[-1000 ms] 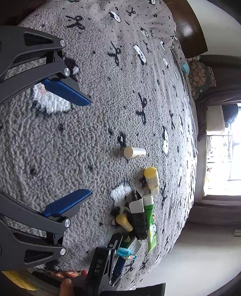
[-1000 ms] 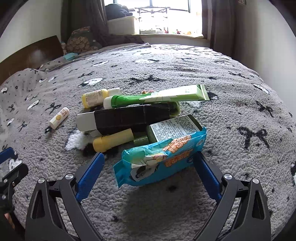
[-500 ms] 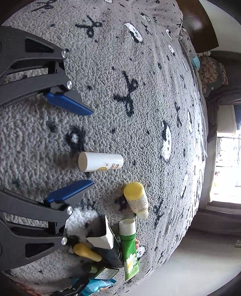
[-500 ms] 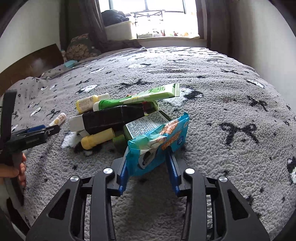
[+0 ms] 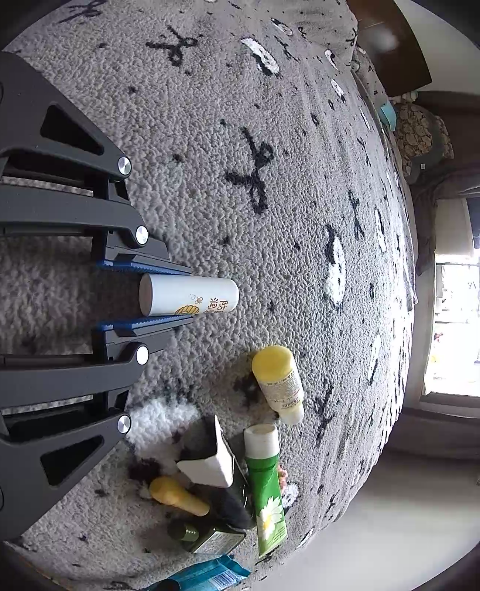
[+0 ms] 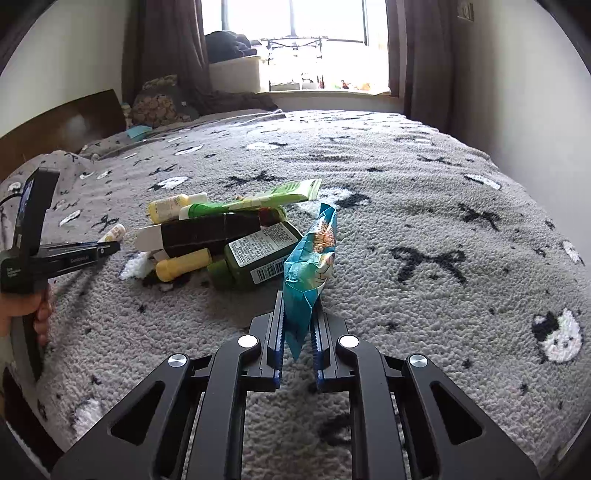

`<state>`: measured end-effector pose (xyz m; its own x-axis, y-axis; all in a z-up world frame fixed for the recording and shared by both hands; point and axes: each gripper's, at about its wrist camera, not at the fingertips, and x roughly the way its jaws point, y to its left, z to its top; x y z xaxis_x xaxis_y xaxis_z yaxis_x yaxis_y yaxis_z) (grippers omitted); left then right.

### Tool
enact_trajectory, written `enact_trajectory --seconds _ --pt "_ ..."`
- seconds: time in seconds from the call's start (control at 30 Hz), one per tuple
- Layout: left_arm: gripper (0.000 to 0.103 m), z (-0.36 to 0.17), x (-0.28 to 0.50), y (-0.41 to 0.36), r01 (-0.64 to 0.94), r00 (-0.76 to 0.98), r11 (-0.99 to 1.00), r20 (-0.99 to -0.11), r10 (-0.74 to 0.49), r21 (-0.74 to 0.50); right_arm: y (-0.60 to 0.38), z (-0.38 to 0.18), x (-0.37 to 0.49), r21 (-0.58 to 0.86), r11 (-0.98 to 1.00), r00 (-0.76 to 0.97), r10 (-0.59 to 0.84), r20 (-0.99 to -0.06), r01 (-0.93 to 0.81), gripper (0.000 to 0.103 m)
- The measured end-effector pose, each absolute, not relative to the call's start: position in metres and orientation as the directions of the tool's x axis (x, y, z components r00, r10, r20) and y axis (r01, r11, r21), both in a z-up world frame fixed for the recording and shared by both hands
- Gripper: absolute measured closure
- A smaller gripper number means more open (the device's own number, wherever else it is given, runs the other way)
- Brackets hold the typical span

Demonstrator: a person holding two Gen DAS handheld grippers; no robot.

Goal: Collect trash
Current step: 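Carry the white stick and blue packet down past the bed edge to the bin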

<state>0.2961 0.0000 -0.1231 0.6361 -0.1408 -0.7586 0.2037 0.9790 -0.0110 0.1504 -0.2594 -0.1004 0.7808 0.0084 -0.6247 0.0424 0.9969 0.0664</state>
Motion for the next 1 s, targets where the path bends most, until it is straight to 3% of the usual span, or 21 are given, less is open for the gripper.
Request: enact_trajectory --seconds 0.2,0.63,1.0 --pt "0.085 -0.105 0.239 -0.002 0.225 0.678 0.974 -0.721 -0.144 0.017 -0.247 -0.071 0.108 0.015 1.000 0.831 -0.007 -0.557 0.018 0.090" --pt "0.085 -0.046 0.086 0.000 0.248 0.800 0.968 -0.571 -0.187 0.030 -0.226 -0.028 0.003 0.040 0.993 0.893 0.118 -0.434 -0.112 0.090" --pt "0.085 -0.077 -0.003 -0.001 0.271 0.771 0.962 -0.605 -0.199 0.029 -0.195 -0.048 -0.055 0.007 0.974 0.859 0.204 -0.469 -0.227 0.090"
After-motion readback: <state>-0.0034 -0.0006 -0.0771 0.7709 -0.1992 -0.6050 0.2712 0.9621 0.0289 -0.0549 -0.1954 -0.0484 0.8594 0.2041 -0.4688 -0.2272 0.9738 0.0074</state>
